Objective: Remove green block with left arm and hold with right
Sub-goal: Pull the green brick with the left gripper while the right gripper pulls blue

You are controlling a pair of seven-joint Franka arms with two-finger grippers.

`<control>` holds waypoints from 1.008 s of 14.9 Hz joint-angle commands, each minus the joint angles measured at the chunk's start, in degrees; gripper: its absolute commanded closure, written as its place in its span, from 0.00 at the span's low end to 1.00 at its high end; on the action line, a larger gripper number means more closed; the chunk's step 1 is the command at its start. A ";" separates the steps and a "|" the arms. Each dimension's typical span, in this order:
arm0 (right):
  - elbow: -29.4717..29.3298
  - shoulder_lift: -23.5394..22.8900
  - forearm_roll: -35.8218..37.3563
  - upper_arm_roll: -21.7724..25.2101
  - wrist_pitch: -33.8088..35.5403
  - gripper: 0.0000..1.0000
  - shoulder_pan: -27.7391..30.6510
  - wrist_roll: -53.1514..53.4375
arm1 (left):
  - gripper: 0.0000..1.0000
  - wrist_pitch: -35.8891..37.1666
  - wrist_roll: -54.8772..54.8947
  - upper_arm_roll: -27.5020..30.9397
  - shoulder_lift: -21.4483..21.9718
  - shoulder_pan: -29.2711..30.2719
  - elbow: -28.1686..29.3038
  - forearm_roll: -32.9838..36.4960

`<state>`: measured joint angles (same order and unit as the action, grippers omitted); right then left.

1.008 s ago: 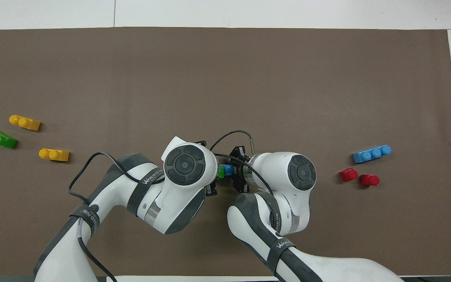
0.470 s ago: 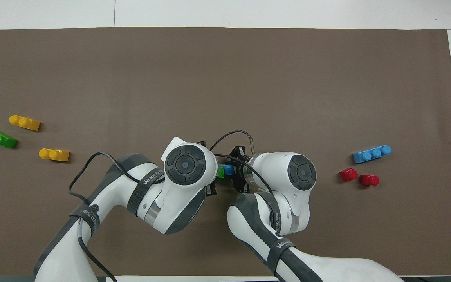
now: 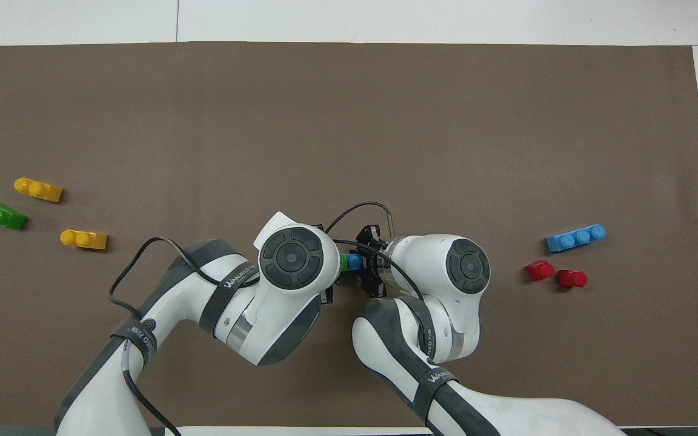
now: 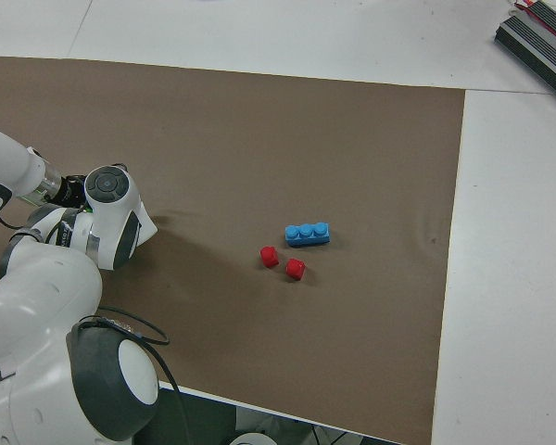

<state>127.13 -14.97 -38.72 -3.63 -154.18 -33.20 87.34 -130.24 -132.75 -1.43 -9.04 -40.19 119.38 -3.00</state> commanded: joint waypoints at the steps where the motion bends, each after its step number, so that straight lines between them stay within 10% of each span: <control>1: 0.14 -0.76 -2.06 0.03 -0.59 1.00 0.15 -2.61 | 1.00 3.14 1.18 0.90 2.62 0.55 -0.20 0.10; 7: -1.09 0.03 -1.98 0.12 2.73 1.00 2.86 -2.87 | 1.00 7.11 8.10 1.08 6.40 6.42 -0.47 0.01; 15: -8.90 4.43 1.00 0.64 25.39 1.00 23.49 -23.32 | 1.00 9.04 37.26 1.08 6.75 22.06 -0.64 0.10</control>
<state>120.70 -10.59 -38.63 -2.32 -133.84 -15.94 69.99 -122.53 -102.86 0.18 -2.76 -22.40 118.76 -2.98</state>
